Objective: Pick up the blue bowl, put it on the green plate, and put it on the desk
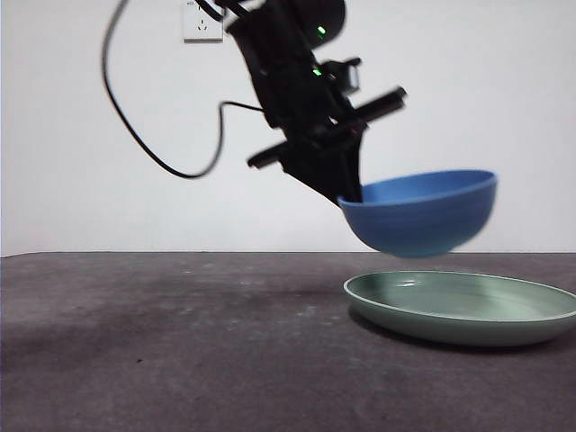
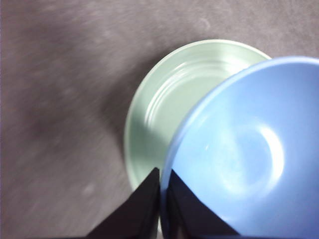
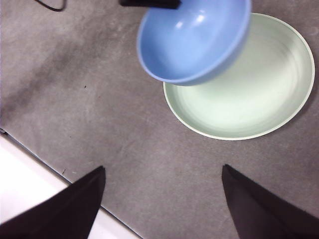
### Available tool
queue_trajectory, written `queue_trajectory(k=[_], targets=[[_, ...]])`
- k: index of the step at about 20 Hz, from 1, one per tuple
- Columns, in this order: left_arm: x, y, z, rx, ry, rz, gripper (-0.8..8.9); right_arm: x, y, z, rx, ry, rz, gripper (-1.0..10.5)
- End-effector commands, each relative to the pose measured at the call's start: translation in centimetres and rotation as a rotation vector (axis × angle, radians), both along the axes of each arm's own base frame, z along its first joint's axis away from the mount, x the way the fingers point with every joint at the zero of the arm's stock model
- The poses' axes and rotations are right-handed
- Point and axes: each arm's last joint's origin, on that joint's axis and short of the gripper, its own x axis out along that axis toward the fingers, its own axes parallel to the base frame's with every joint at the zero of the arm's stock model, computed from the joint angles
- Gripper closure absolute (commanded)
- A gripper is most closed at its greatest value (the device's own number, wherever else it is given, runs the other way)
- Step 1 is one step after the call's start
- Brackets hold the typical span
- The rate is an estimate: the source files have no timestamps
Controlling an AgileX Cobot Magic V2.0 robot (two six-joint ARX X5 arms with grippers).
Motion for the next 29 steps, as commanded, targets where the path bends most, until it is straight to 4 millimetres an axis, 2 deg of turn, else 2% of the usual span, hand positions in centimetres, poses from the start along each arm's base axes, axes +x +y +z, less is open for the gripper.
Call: queue_trajectory(k=[1,4,8,19,22,25,29], targets=[[0.7,-1.9,-1.0,-0.005,0.0,-0.015,8.01,0.0,0.0,0.6,0.013,-0.01,-0.015,5.7],[1.4,-3.0,-2.5,0.015,0.015,-0.021,8.01,0.0,0.0,0.6,0.013,-0.01,-0.015,5.7],[1.7,-3.4,-4.1,0.037,0.038,-0.022,8.01,0.1,0.0,0.6,0.013,-0.011,-0.015,5.7],[1.3,-4.0,-5.0,0.068,0.044,-0.064,8.01,0.1,0.0,0.6,0.013,-0.015,-0.015,5.7],[1.0,-4.4,-5.0,0.063,0.038,-0.074,7.51,0.1,0.0,0.6,0.013,-0.014,-0.014,5.7],[1.0,-4.4,-5.0,0.062,0.038,-0.075,6.16,0.1,0.0,0.6,0.013,-0.014,-0.014,5.7],[0.9,-4.3,-4.5,0.07,0.047,-0.075,6.13,0.1,0.0,0.6,0.013,-0.012,-0.015,5.7]])
